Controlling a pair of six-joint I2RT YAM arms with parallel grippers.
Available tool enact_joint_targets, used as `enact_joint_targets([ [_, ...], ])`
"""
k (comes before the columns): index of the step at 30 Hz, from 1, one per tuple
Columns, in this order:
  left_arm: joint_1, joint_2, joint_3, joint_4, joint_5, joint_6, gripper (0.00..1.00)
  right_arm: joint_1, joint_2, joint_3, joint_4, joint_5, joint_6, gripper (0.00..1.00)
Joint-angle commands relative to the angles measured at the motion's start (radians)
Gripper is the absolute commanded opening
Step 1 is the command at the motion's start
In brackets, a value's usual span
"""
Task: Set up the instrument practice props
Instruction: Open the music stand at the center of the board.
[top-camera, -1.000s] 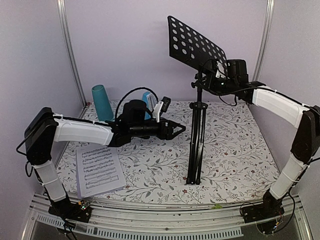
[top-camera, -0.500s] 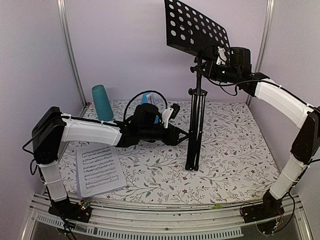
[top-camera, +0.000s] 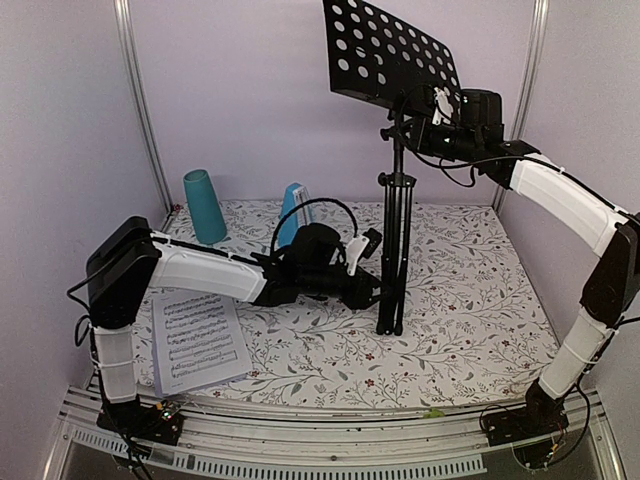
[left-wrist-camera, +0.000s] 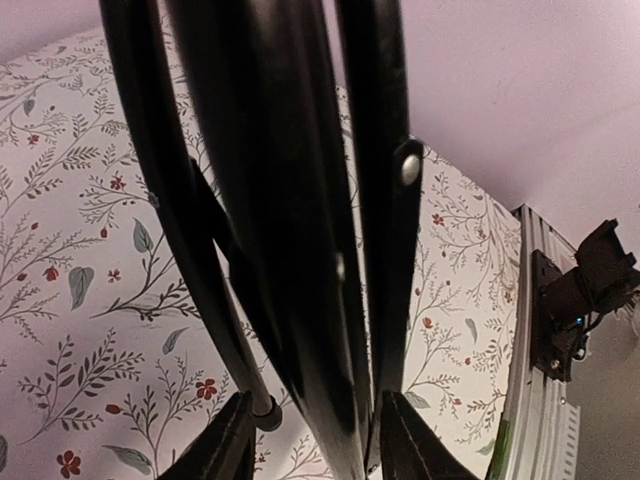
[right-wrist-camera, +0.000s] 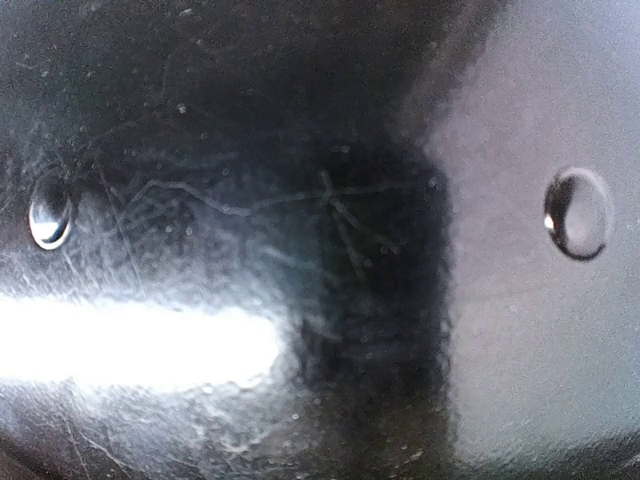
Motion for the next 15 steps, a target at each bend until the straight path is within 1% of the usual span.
enact_joint_targets([
  [1,-0.013,0.049,0.039,0.002,-0.026,-0.004,0.43,0.007,-0.059,0.1,0.224,-0.006,-0.008,0.0],
  [4,-0.014,0.057,0.049,0.012,-0.033,0.001,0.42,0.008,-0.066,0.1,0.22,-0.005,-0.018,0.0],
  [7,-0.014,0.073,0.076,-0.002,-0.036,0.01,0.33,0.008,-0.077,0.095,0.21,-0.009,-0.031,0.0],
  [10,-0.014,0.076,0.096,-0.014,-0.043,0.028,0.15,0.007,-0.104,0.055,0.216,-0.008,-0.056,0.0],
  [12,-0.012,0.078,0.111,-0.036,-0.063,0.047,0.01,0.007,-0.132,0.011,0.236,-0.004,-0.086,0.0],
  [15,-0.005,0.083,0.146,-0.078,-0.103,0.09,0.0,0.006,-0.18,-0.053,0.254,0.019,-0.128,0.0],
])
